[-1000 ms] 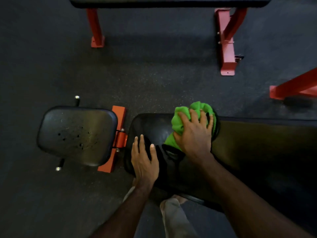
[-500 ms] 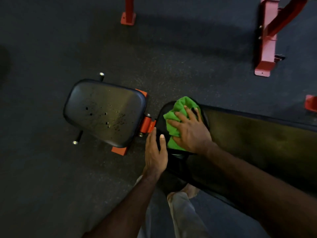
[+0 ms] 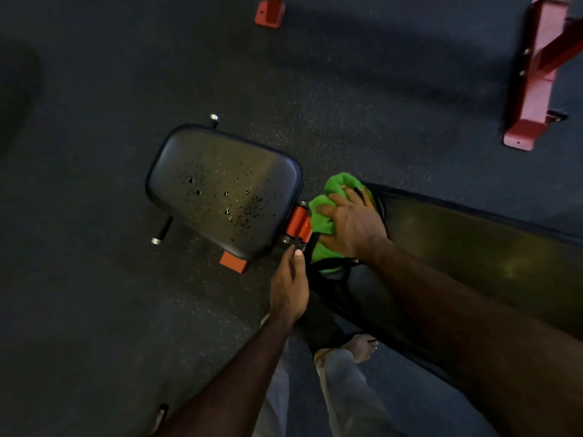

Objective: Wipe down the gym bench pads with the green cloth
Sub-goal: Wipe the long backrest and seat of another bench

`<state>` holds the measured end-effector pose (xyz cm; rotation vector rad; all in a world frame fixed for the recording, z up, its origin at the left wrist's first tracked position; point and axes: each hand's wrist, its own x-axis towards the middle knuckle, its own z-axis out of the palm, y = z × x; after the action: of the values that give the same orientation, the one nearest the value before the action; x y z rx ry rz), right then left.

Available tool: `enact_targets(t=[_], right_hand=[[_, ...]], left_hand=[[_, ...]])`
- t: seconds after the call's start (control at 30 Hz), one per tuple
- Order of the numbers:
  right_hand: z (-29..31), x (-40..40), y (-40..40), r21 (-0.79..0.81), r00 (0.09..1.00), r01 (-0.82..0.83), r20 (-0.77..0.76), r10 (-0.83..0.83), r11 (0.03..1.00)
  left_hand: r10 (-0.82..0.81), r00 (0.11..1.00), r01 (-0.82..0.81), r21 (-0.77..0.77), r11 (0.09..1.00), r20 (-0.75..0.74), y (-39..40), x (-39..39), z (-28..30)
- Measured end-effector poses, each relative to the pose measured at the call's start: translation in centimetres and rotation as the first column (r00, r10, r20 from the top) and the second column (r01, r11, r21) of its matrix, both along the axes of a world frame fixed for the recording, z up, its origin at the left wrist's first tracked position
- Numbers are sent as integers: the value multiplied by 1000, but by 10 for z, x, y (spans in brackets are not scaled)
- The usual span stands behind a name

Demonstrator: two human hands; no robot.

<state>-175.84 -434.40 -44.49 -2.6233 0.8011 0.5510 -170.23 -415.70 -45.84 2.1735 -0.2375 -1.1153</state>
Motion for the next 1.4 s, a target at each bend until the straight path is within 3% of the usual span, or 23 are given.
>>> enact_targets(t=[0.1, 0.23, 0.33, 0.43, 0.5, 0.6, 0.8, 0.9, 1.03, 1.1, 1.27, 1.4], right_hand=[[-6, 21, 20, -47, 986, 159, -49, -161, 986], [-4, 9, 90, 125, 981, -124, -131, 141, 984], [-5, -5, 111, 222, 970, -210, -79, 232, 952], [-8, 2, 79, 98, 984, -172, -26, 175, 980], [-10, 8, 46, -25, 1000, -20, 2, 20, 1000], [0, 6, 40, 6, 991, 134, -6, -134, 991], [12, -33, 98, 145, 1000, -25, -11, 27, 989], [18, -28, 78, 138, 999, 30, 11, -32, 990], [20, -30, 52, 42, 963, 257, 72, -260, 965], [18, -34, 50, 9, 966, 253, 56, -253, 968], [8, -39, 54, -87, 978, 195, 95, -187, 977], [3, -38, 60, -125, 968, 226, 139, -208, 966]], left_hand=[[20, 998, -21, -21, 1000, -64, 8, 6, -6], [93, 995, -93, 8, 996, -42, 11, 21, -9], [75, 996, -74, 6, 997, -47, 9, 29, -6], [25, 999, -26, -12, 1000, -42, 3, 32, -8], [22, 999, -24, -35, 999, -32, -5, 31, -11], [30, 998, -32, -29, 999, -55, -9, 27, -14], [-25, 999, 26, 10, 1000, -38, -19, 11, -12], [-92, 995, 92, -14, 996, 28, -28, 9, -9], [-175, 977, 193, -158, 968, 120, -55, 17, 5], [-242, 949, 278, -179, 944, 200, -64, 33, 9], [-346, 798, 445, -95, 890, 493, -68, 117, 7], [-383, 691, 445, 57, 894, 614, -65, 210, 0]])
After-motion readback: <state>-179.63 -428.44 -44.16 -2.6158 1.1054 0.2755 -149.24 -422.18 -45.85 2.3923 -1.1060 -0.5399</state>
